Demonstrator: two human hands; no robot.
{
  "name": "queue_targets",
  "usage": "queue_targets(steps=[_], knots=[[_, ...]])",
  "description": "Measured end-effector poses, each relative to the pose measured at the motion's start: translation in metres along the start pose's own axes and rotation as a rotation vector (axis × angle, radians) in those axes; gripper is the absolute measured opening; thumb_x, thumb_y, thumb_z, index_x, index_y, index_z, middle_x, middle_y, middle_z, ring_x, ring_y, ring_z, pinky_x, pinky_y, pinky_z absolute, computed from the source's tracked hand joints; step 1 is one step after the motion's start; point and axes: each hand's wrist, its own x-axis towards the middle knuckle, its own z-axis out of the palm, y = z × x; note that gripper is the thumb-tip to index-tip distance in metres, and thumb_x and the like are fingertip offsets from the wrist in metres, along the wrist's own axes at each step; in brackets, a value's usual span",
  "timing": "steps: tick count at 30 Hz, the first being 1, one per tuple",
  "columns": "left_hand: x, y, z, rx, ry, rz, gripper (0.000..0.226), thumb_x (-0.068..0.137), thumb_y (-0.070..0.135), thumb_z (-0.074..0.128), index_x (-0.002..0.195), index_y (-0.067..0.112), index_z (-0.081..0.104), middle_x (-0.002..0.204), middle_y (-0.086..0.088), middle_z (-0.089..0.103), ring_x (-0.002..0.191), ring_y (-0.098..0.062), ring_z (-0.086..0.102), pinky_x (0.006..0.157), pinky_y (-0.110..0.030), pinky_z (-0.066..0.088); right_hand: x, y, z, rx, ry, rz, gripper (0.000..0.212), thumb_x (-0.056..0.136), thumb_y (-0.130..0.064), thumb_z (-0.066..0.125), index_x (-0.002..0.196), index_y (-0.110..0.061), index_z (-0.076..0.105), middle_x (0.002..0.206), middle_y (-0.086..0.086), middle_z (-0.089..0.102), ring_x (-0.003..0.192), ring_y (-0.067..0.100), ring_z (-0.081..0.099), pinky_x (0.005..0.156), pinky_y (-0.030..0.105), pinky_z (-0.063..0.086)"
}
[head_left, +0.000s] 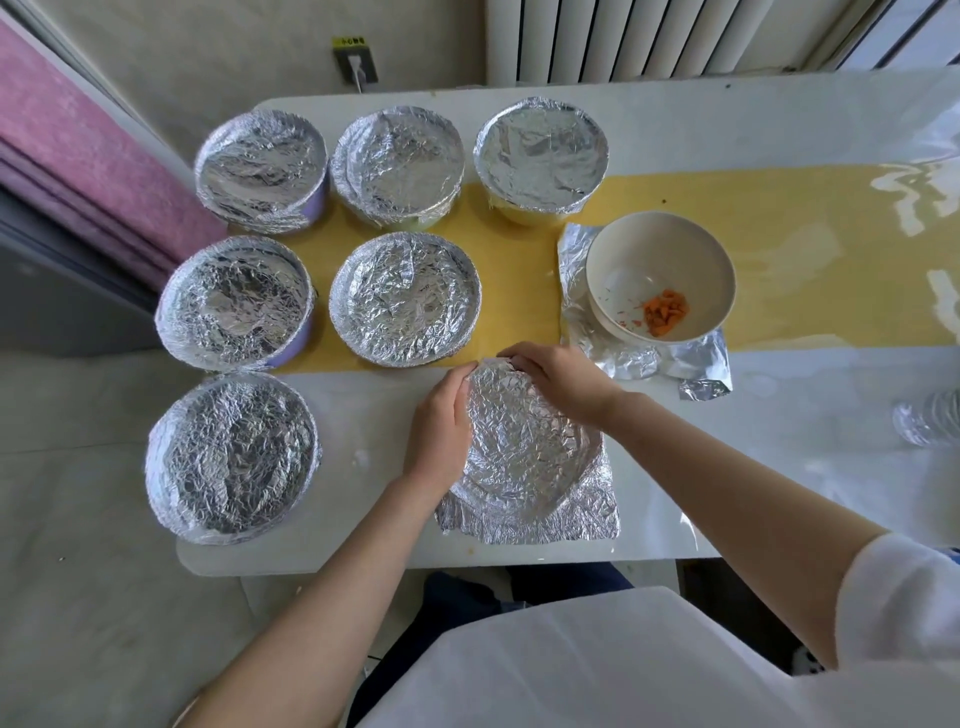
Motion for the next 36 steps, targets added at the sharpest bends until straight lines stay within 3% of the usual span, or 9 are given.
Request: queue_targets(steps=[5, 11, 13, 15, 18, 22, 28, 31, 36], knots=[[0.000, -0.003, 0.001, 0.010, 0.020, 0.000, 0.031, 0.100, 0.012, 0.037, 0.125, 0.009, 0.055, 0.107, -0.008, 0.067, 0.091, -0.023, 0.062, 0.079, -0.024, 0.047, 0.003, -0.001, 0.004, 0.013, 0.074, 0.004, 0.023, 0.098, -0.010, 0.045, 0.105, 0.001, 0.065, 0.074, 0.009, 0.062, 0.063, 0.017, 0.048, 0.061, 0.027, 0.035], [-0.001, 0.001, 0.000, -0.002, 0.027, 0.006, 0.031, 0.100, 0.012, 0.037, 0.125, 0.010, 0.055, 0.110, -0.006, 0.066, 0.094, -0.018, 0.062, 0.083, -0.028, 0.048, 0.002, -0.002, 0.004, -0.016, 0.084, -0.025, 0.022, 0.097, -0.008, 0.046, 0.103, 0.001, 0.065, 0.068, 0.001, 0.053, 0.058, 0.018, 0.047, 0.059, 0.025, 0.033], [-0.001, 0.001, -0.001, -0.003, 0.022, 0.004, 0.031, 0.100, 0.012, 0.037, 0.125, 0.010, 0.055, 0.110, -0.005, 0.066, 0.094, -0.019, 0.062, 0.083, -0.028, 0.049, 0.002, -0.003, 0.003, -0.035, 0.026, -0.007, 0.024, 0.099, -0.011, 0.043, 0.108, -0.001, 0.063, 0.075, 0.005, 0.060, 0.063, 0.021, 0.052, 0.062, 0.030, 0.040], [-0.001, 0.002, -0.002, -0.001, 0.012, -0.007, 0.032, 0.100, 0.012, 0.036, 0.126, 0.011, 0.054, 0.115, -0.004, 0.065, 0.101, -0.018, 0.060, 0.088, -0.026, 0.047, 0.000, -0.005, 0.003, -0.064, -0.007, 0.025, 0.029, 0.100, -0.016, 0.040, 0.119, -0.004, 0.059, 0.102, 0.011, 0.067, 0.089, 0.026, 0.062, 0.081, 0.037, 0.049], [-0.003, 0.004, -0.001, 0.016, 0.017, -0.050, 0.033, 0.101, 0.012, 0.034, 0.127, 0.012, 0.054, 0.121, -0.003, 0.062, 0.108, -0.018, 0.058, 0.089, -0.019, 0.042, -0.010, -0.005, 0.013, -0.132, 0.131, 0.037, 0.036, 0.100, -0.015, 0.040, 0.133, -0.002, 0.048, 0.135, 0.014, 0.052, 0.131, 0.029, 0.042, 0.111, 0.042, 0.032], [-0.020, 0.009, 0.005, -0.050, 0.087, -0.141, 0.034, 0.101, 0.010, 0.031, 0.129, 0.010, 0.049, 0.124, -0.005, 0.058, 0.111, -0.016, 0.054, 0.090, -0.017, 0.038, -0.033, -0.008, 0.020, -0.163, 0.273, 0.041, 0.039, 0.097, -0.009, 0.044, 0.134, 0.004, 0.044, 0.138, 0.019, 0.047, 0.135, 0.036, 0.034, 0.114, 0.041, 0.021], [-0.053, 0.021, 0.021, -0.224, 0.234, -0.331, 0.034, 0.100, 0.006, 0.028, 0.132, 0.001, 0.039, 0.131, -0.011, 0.047, 0.114, -0.015, 0.045, 0.091, -0.017, 0.033, -0.065, -0.006, 0.032, -0.153, 0.312, 0.091, 0.041, 0.095, -0.006, 0.044, 0.135, 0.003, 0.044, 0.139, 0.021, 0.045, 0.135, 0.036, 0.035, 0.113, 0.048, 0.028], [-0.072, 0.027, 0.031, -0.292, 0.262, -0.432, 0.034, 0.100, 0.005, 0.028, 0.132, 0.003, 0.037, 0.130, -0.012, 0.046, 0.116, -0.022, 0.046, 0.094, -0.023, 0.035, -0.077, -0.008, 0.036, -0.174, 0.346, 0.161, 0.044, 0.096, -0.005, 0.043, 0.139, 0.001, 0.038, 0.145, 0.020, 0.037, 0.139, 0.035, 0.028, 0.117, 0.045, 0.019], [-0.081, 0.026, 0.026, -0.278, 0.207, -0.501, 0.038, 0.096, 0.000, 0.035, 0.134, -0.001, 0.034, 0.134, -0.016, 0.036, 0.123, -0.025, 0.037, 0.089, -0.013, 0.026, -0.092, -0.007, 0.035, -0.167, 0.355, 0.238, 0.049, 0.098, -0.008, 0.041, 0.144, 0.001, 0.028, 0.151, 0.017, 0.027, 0.144, 0.030, 0.014, 0.117, 0.033, 0.004]])
